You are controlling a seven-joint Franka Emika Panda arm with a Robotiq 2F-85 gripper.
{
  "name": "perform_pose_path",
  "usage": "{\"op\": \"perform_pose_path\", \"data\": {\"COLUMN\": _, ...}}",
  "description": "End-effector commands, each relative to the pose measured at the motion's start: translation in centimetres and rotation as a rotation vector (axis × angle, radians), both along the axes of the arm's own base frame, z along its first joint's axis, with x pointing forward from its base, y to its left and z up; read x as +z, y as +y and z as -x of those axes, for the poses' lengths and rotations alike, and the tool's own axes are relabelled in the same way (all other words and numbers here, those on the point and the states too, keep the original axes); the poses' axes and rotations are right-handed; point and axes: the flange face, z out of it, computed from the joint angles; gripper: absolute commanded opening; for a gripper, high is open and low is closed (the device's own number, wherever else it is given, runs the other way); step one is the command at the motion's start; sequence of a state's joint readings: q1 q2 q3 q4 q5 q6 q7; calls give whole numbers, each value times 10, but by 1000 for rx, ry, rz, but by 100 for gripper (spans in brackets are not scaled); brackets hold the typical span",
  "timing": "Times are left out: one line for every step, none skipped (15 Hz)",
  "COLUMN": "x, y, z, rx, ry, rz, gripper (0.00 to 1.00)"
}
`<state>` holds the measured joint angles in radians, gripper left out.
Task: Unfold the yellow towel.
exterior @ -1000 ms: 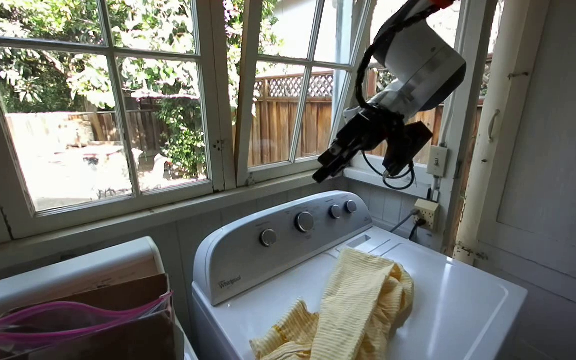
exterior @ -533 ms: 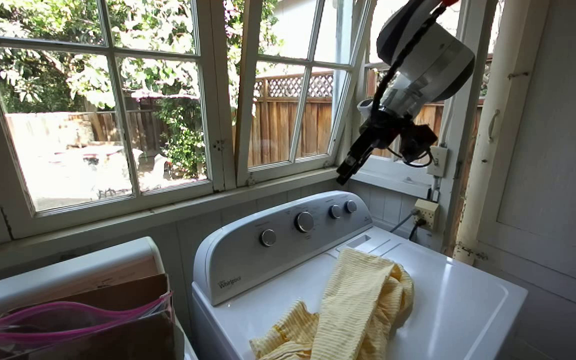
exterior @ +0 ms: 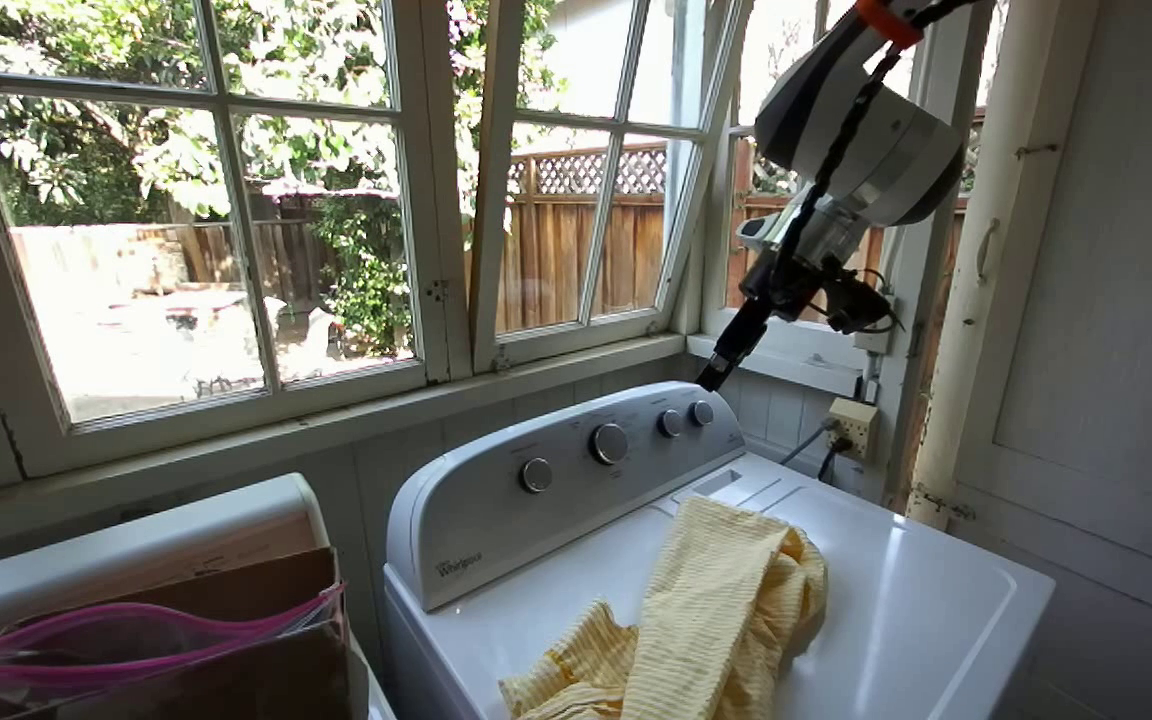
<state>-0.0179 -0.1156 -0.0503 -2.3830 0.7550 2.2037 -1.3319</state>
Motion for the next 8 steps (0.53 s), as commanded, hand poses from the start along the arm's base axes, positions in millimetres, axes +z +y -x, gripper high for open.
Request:
{"op": "perform_pose_path", "data": {"x": -4, "y": 2, "z": -8, "rx": -49, "ry": 78, "rz": 33, "gripper": 100}}
{"op": "perform_pose_path", "data": {"x": -7, "y": 5, "z": -15, "rx": -121, "ry": 52, "rz": 91, "gripper": 100}}
{"op": "perform_pose_path", "data": {"x": -14, "y": 5, "z": -21, "rx": -147, "ry": 36, "rz": 130, "gripper": 100}}
{"op": "perform_pose_path", "data": {"x": -17, "y": 2, "z": -25, "rx": -205, "ry": 38, "rz": 150, "gripper": 100}}
{"op": "perform_pose_path", "data": {"x": -21, "y": 0, "z": -28, "rx": -255, "ry": 25, "rz": 177, "gripper": 100}}
{"op": "perform_pose_path", "data": {"x": -25, "y": -4, "z": -31, "rx": -304, "ry": 11, "rz": 202, "gripper": 100}}
{"op": "perform_pose_path", "data": {"x": -29, "y": -10, "z": -32, "rx": -349, "ry": -4, "rz": 232, "gripper": 100}}
{"op": "perform_pose_path", "data": {"x": -34, "y": -15, "z": -33, "rx": -398, "ry": -18, "rz": 257, "gripper": 100}}
